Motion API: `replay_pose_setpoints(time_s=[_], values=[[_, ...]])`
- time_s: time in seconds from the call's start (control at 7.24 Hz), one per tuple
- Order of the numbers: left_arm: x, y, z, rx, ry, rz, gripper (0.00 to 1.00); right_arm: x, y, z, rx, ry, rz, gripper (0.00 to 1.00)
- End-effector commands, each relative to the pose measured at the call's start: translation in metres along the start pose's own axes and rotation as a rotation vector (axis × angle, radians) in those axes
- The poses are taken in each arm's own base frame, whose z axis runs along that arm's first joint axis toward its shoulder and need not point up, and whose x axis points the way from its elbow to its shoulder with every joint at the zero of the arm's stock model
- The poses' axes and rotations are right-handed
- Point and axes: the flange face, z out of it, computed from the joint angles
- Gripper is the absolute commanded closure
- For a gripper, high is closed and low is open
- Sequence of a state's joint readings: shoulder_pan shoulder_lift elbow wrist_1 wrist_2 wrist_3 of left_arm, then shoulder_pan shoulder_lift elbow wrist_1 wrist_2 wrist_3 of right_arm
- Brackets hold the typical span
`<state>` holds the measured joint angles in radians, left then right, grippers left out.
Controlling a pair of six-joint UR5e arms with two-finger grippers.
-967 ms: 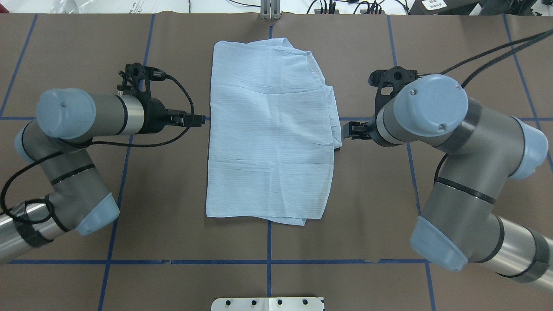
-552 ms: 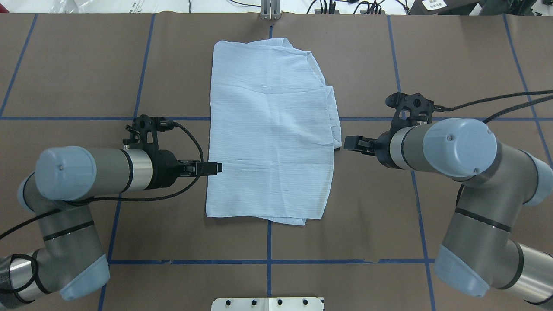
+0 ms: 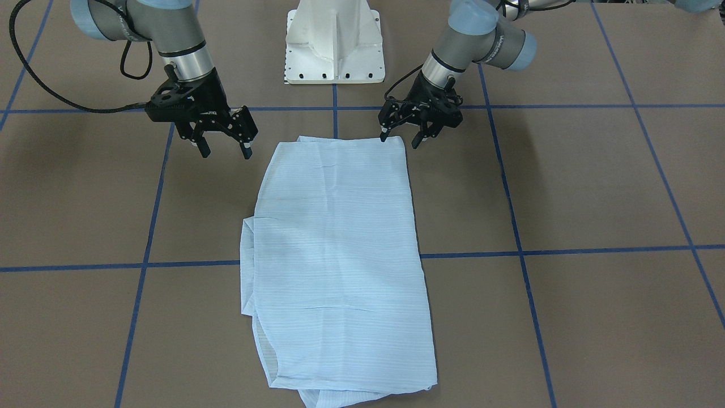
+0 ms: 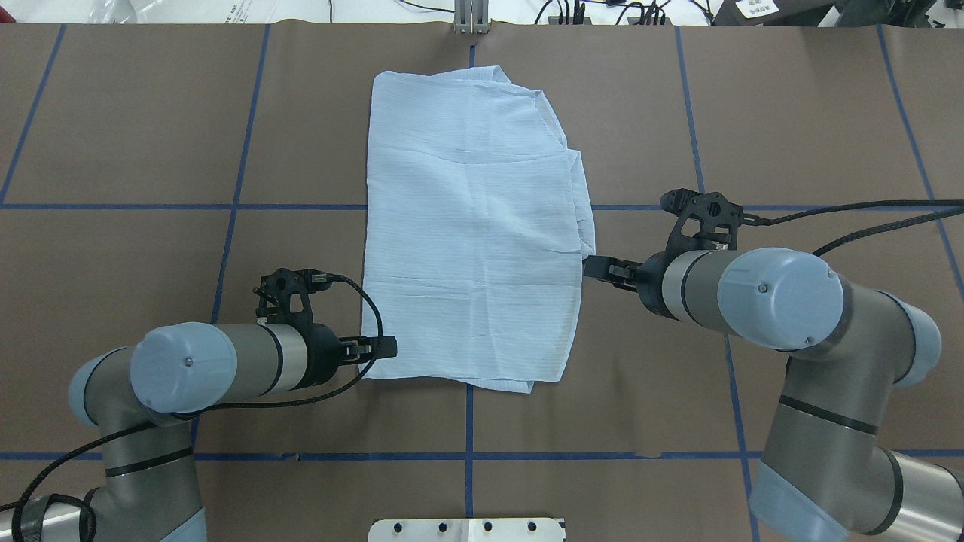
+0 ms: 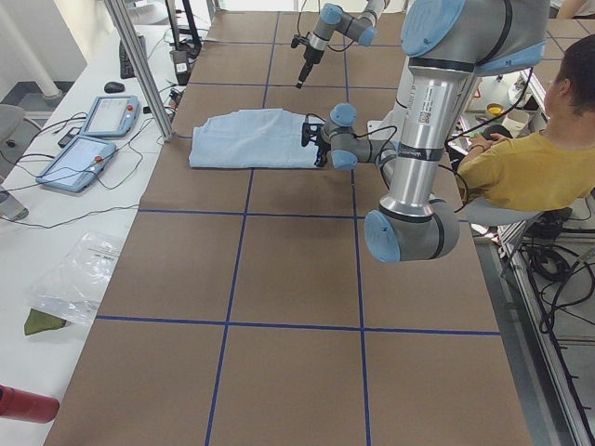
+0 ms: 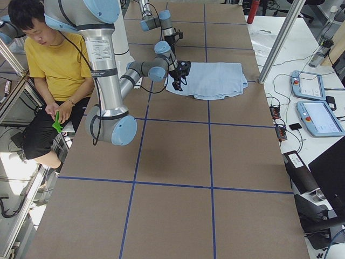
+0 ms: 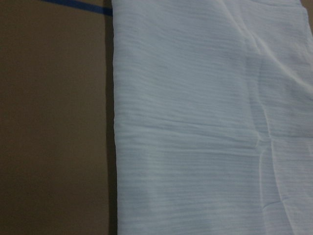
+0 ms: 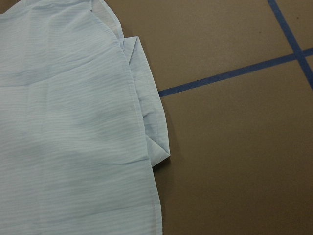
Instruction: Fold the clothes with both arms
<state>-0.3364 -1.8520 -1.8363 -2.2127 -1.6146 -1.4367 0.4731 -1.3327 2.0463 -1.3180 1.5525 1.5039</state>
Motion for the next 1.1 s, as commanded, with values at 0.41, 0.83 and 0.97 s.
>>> replay_pose_setpoints(time_s=[0.41,0.83,0.97], values=[[0.003,0.021,0.015,-0.035,-0.047,0.004,0.33,-0.001,0.002,0.0,-0.001,-0.002,-0.001,0.0],[0.002,0.029,0.023,-0.049,-0.056,0.01,0.48,-0.001,0.002,0.0,-0.001,-0.002,-0.001,0.0],[0.008,0.029,0.022,-0.049,-0.047,0.01,0.65,-0.002,0.002,0.0,-0.001,-0.003,-0.001,0.0]])
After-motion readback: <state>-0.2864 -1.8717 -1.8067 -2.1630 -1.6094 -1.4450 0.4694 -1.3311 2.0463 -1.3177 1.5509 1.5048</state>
